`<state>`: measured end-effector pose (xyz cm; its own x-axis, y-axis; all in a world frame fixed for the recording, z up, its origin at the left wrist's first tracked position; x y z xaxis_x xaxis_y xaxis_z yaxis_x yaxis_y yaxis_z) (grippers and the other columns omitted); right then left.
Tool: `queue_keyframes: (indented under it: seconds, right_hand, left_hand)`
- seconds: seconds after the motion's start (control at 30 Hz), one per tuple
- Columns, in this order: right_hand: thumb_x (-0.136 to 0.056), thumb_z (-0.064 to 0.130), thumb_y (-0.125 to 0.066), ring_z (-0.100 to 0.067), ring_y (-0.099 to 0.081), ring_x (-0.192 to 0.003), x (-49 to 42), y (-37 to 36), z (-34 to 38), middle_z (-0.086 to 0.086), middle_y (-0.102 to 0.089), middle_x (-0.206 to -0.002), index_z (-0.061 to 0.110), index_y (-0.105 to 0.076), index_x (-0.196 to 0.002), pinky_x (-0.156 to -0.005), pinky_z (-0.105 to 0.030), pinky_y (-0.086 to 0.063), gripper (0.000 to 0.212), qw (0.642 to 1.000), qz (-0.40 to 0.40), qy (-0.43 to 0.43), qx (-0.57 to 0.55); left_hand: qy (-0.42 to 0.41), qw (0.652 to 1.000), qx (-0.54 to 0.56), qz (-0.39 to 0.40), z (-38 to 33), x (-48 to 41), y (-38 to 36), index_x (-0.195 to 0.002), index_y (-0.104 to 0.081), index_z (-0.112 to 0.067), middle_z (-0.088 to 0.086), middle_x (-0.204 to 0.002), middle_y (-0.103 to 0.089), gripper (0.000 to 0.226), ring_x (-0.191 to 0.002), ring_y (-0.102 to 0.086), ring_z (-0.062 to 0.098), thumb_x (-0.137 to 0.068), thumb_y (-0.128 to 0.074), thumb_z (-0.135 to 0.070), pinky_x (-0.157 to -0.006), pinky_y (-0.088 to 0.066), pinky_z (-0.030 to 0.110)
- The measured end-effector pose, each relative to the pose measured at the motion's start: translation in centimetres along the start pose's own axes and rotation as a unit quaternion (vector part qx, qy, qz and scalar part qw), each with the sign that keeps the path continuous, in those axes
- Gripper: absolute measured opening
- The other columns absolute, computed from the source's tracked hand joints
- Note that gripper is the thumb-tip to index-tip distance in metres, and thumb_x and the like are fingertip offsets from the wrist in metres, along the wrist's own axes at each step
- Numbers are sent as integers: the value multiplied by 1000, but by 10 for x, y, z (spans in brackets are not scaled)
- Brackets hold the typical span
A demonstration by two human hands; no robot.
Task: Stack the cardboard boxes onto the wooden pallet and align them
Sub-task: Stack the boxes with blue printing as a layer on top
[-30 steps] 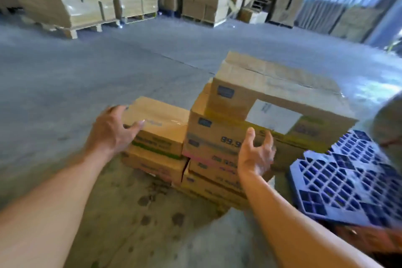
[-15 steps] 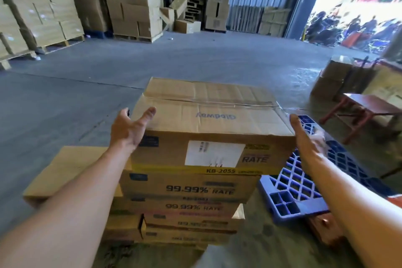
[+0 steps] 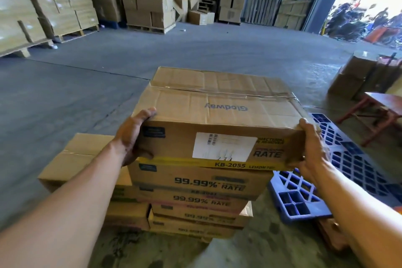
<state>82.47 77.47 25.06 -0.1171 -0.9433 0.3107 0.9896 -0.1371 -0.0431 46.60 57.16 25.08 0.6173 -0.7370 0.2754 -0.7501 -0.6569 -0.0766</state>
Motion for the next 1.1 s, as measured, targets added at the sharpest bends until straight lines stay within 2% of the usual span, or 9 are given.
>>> queue_keyframes:
  seconds: [0.27, 0.5, 0.6, 0.7, 0.83, 0.9, 0.97, 1.03, 1.1]
  right_hand:
    - [-76, 63, -69, -35, -59, -114, 57, 21, 29, -4, -62, -121, 36, -50, -131, -81, -66, -54, 64, 994, 87, 59, 25]
    - [-39, 90, -76, -38, -56, -123, 146, 43, 11, 1, -54, -145, 47, -37, -146, -64, -55, -58, 123, 967, 242, 30, 77]
    - [-51, 85, -76, -33, -62, -110, 216, 56, -11, -3, -57, -139, 46, -36, -148, -74, -58, -59, 113, 950, 289, 38, 108]
    - [-72, 69, -74, -32, -63, -96, 282, 73, -45, -9, -57, -135, 40, -42, -148, -61, -52, -60, 87, 937, 327, 42, 112]
    - [-82, 57, -73, -33, -57, -108, 355, 96, -95, -8, -55, -136, 39, -48, -147, -63, -41, -54, 72, 915, 382, 19, 128]
    - [-80, 60, -73, -34, -58, -112, 386, 106, -123, -6, -55, -137, 46, -48, -143, -73, -53, -58, 70, 897, 416, 3, 148]
    - [-77, 63, -73, -36, -59, -113, 413, 111, -147, -5, -56, -138, 49, -49, -141, -82, -60, -57, 70, 883, 439, -5, 167]
    - [-82, 57, -72, -33, -61, -111, 437, 112, -166, -3, -59, -131, 46, -50, -142, -77, -50, -58, 66, 869, 461, -15, 179]
    - [-86, 51, -72, -30, -62, -109, 460, 109, -186, -3, -60, -129, 42, -51, -144, -76, -43, -57, 63, 849, 491, -18, 193]
  left_hand:
    - [-57, 996, 32, -56, -20, 88, 35, -124, -63, -21, 11, -101, -67, 77, -97, -65, 38, -65, -71, -69, -57, -53, 44]
    - [-89, 980, 79, -159, -5, 260, 107, -121, -62, -23, 13, -104, -66, 76, -94, -63, 39, -56, -74, -62, -57, -51, 39]
    - [-105, 960, 106, -239, 29, 361, 139, -115, -69, -27, 18, -106, -67, 53, -92, -64, 39, -69, -75, -54, -48, -50, 34]
    - [-108, 934, 133, -313, 72, 459, 163, -87, -74, -31, 9, -87, -68, 15, -80, -66, 35, -83, -71, -45, -47, -45, 32]
    - [-90, 907, 167, -375, 127, 579, 185, -89, -70, -23, 3, -81, -66, 19, -78, -63, 32, -84, -73, -41, -55, -49, 35]
    - [-75, 887, 186, -417, 155, 635, 192, -85, -70, -23, 4, -83, -65, 30, -80, -62, 32, -68, -80, -46, -54, -48, 34]
    - [-65, 863, 202, -458, 182, 683, 197, -86, -73, -25, 5, -88, -67, 39, -87, -64, 34, -56, -82, -49, -62, -49, 49]
    - [-56, 838, 221, -495, 210, 719, 198, -88, -76, -27, 5, -97, -71, 42, -100, -67, 40, -53, -82, -49, -72, -52, 64]
    - [-44, 813, 235, -531, 236, 747, 197, -90, -75, -32, -2, -102, -71, 26, -108, -63, 39, -67, -79, -45, -75, -53, 57]
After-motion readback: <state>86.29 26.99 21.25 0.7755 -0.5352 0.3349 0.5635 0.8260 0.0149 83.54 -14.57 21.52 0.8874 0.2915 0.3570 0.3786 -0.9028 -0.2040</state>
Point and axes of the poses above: each hand's wrist, its own x-axis away from the middle knuckle, its own y-axis out of the back of the hand, z = x × y, the point moved 2 cm from there along -x, towards the middle knuckle
